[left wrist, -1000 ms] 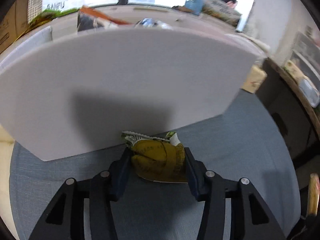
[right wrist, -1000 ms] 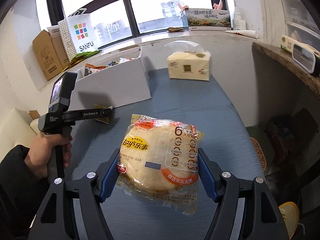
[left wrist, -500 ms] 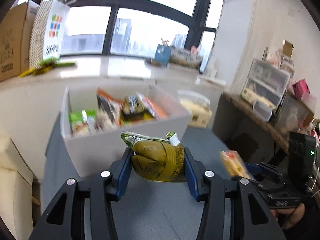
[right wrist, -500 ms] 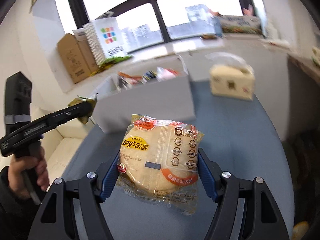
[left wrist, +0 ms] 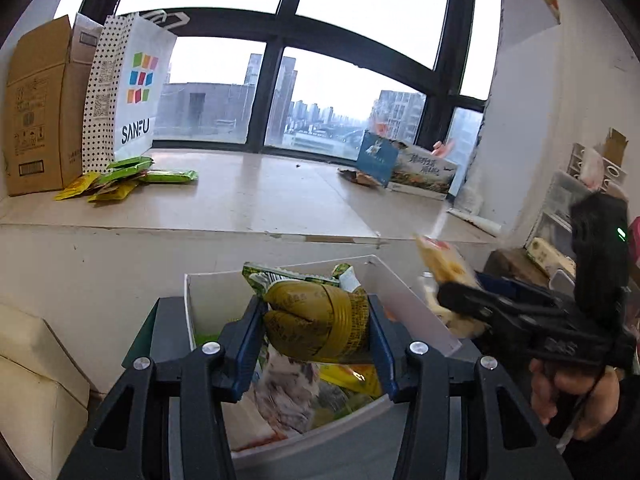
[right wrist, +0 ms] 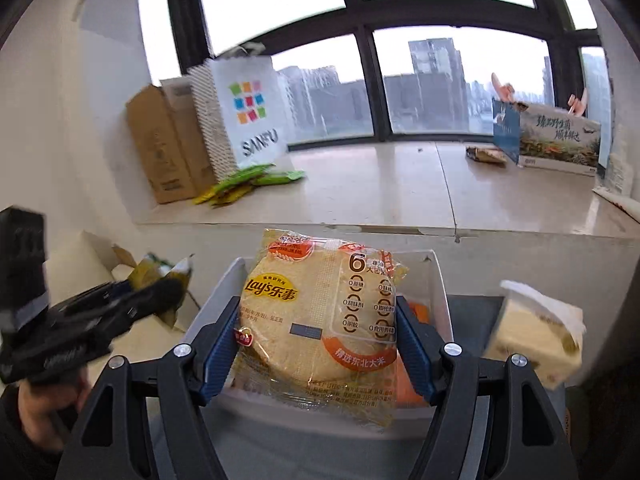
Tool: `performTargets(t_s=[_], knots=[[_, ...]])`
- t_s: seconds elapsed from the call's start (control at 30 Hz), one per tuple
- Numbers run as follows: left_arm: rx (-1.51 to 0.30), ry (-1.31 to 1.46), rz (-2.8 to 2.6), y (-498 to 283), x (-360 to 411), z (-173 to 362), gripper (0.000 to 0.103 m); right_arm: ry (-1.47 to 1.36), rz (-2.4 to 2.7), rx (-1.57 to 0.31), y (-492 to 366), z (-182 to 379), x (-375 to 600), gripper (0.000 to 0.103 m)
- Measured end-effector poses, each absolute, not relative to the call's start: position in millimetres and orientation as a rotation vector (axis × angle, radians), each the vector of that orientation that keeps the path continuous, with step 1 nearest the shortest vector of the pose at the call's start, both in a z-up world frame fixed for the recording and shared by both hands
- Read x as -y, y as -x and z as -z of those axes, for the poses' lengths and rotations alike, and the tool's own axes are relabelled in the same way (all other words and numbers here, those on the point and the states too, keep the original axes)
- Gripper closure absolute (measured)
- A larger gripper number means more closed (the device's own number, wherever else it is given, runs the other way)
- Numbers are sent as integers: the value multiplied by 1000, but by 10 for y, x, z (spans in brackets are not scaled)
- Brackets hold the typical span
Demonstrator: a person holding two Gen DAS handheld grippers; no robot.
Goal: Organize snacks
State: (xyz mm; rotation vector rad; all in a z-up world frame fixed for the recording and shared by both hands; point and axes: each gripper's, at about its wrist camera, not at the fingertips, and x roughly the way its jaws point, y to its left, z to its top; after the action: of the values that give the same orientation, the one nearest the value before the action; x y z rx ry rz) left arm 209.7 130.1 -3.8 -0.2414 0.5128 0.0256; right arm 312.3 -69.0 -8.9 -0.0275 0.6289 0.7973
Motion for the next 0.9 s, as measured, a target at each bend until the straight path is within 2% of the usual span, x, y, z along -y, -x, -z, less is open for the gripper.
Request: performTargets(t_s=[0.17,0.2,0.23,0.27,0.3,0.57,0.77,0.9], knots=[[-524,229,-77,-2249,-1475,82,47,99,-737,-672,-3439,198,333,27],[-549,232,-73,-2307,-1516,120,36,96,-733,-680,-3470,222,290,26],[-568,231,-77,-2350,-1544,154,24,83,-738,-688,-3498,246,274,20],[-580,228,-87,-2367,-1555,188,1,65,-755,-707,-3524,278,240,13],[-585,225,-96,-2400,-1578,230,0,59,-758,-728,-3536,305,222,0],[-612,226,-71,-2292,-1510,407,0,80,-634,-687,-3387,287,450,0],[-563,185,-59,-1861,-1214,257,0,68,-658,-565,-2992,105,749,0],[-468,138,-92,-1397,-924,47,0,50,-676,-483,-2628,-9,1024,0]])
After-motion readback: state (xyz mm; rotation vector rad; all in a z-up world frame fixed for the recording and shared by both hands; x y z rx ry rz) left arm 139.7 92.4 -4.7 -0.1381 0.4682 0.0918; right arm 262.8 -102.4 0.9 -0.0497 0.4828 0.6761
